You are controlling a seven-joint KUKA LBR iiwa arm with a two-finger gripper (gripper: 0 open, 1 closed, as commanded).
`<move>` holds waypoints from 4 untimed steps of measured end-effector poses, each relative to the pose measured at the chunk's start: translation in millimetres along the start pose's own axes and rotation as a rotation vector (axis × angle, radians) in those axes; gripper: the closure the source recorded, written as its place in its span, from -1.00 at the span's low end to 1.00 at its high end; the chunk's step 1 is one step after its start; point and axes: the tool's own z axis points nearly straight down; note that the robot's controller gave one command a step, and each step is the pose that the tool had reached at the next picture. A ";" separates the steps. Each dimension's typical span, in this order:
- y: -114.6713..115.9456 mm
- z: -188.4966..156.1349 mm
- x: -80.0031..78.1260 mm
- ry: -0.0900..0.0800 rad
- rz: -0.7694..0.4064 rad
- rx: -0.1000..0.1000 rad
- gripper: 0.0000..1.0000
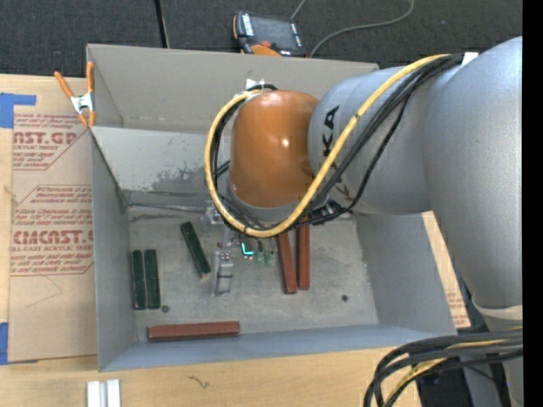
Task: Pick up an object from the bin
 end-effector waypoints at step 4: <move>-3.1 91.0 -22.5 -0.003 0.579 -0.001 -1.00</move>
Offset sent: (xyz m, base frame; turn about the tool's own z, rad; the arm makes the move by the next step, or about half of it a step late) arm 0.0430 -0.0043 -0.0892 0.1433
